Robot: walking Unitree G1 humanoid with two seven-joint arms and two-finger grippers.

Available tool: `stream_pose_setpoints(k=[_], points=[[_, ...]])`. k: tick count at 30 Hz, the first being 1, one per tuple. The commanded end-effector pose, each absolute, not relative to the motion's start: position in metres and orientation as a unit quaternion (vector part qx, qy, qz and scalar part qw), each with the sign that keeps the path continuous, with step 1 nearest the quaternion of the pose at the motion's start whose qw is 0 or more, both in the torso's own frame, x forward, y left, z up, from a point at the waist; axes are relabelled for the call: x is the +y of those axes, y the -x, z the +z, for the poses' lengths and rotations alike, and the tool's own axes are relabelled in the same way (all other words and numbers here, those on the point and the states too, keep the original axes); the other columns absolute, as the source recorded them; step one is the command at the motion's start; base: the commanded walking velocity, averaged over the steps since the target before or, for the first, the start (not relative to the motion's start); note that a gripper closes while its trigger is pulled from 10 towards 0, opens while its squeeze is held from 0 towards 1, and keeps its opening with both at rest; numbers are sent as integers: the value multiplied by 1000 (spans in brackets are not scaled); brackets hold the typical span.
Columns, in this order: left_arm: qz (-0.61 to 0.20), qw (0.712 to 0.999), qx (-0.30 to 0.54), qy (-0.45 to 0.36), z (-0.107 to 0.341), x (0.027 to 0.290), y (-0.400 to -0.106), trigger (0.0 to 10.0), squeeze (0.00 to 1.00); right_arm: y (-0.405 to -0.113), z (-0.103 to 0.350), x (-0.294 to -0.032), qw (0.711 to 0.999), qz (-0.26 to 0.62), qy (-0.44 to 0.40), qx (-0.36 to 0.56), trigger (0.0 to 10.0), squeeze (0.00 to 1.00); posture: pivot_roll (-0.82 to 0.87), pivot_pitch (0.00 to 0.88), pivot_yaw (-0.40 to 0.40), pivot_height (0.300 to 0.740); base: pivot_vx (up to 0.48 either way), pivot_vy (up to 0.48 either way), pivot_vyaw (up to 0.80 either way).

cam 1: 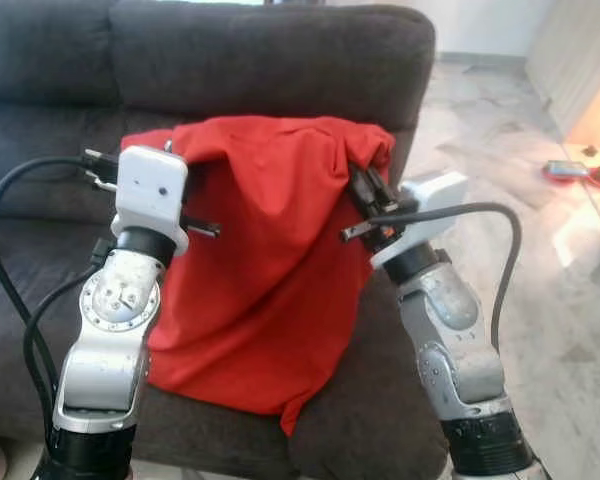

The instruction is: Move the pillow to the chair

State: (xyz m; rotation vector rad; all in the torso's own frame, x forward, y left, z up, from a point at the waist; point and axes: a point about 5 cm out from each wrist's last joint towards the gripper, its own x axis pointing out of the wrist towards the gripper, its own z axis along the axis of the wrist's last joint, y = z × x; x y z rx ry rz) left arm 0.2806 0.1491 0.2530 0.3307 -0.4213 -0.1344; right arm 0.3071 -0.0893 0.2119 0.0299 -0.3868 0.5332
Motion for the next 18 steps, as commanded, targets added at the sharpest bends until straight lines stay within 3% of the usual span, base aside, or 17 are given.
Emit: stream_pose_setpoints(k=[1, 11, 18], points=[[-107, 962, -182, -174, 240, 138, -280, 10000, 0, -305, 205, -76, 941, 289, 26, -173, 10000, 0, 76, 110, -25, 740, 0, 0, 0], [-124, 962, -116, -213, 203, 134, -279, 10000, 0, -309, 187, -80, 950, 274, 66, -132, 10000, 0, 73, 114, -24, 740, 0, 0, 0], [-113, 963, -133, -208, 209, 134, -281, 10000, 0, -308, 186, -79, 950, 275, 67, -131, 10000, 0, 72, 109, -25, 740, 0, 0, 0]])
